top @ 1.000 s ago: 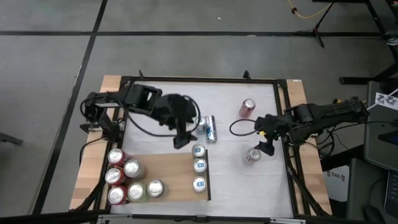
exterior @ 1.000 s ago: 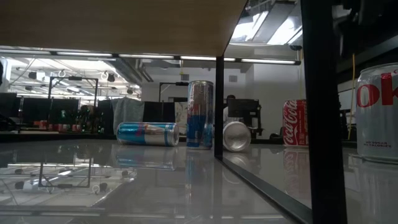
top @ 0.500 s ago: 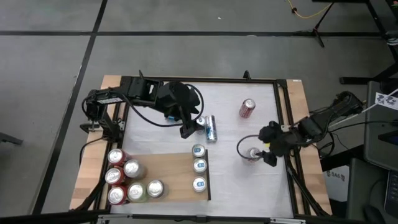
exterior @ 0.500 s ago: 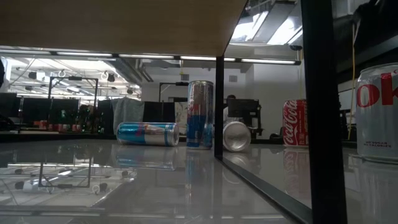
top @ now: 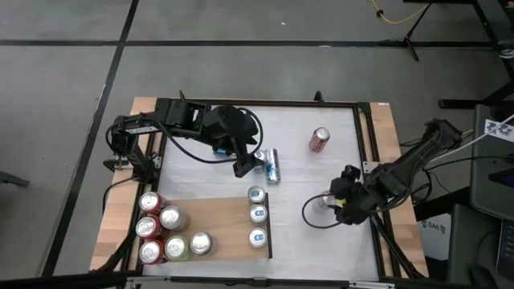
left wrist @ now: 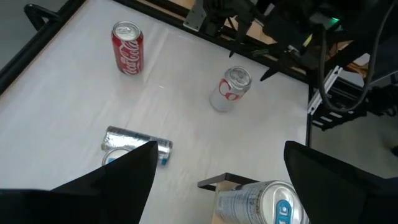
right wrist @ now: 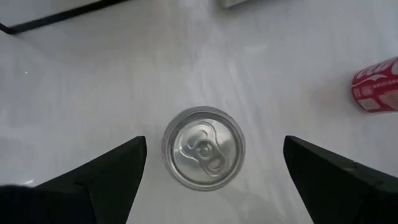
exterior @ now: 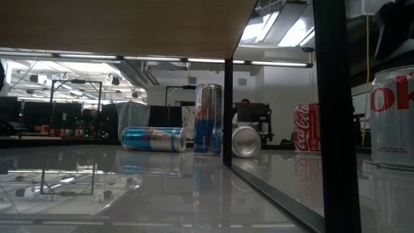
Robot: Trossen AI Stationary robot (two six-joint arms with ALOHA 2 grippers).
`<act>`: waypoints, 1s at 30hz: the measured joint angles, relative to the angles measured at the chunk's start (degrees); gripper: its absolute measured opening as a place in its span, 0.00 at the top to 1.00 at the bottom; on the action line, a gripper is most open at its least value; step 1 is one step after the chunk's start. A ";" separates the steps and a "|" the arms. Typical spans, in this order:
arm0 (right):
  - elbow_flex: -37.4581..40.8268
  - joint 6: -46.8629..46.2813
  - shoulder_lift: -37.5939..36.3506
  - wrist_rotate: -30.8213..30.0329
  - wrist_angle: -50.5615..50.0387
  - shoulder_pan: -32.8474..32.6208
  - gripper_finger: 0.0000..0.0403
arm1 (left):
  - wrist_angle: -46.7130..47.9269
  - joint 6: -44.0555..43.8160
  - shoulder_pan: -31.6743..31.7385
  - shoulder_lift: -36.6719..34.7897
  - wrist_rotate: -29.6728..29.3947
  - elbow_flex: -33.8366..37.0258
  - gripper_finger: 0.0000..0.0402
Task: Place canned beverage on shelf
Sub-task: Put the silver soda can on the shelf aligned with the silver soda can
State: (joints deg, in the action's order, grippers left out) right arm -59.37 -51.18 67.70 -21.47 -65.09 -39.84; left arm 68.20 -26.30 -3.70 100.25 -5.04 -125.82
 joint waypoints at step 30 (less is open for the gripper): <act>10.49 -5.53 5.68 -1.72 9.61 0.09 0.09 | 0.06 0.02 -0.07 0.04 -0.02 0.02 0.16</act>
State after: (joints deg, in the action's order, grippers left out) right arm -48.89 -56.71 73.38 -23.20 -55.48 -39.75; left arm 68.26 -26.28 -3.77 100.29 -5.06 -125.80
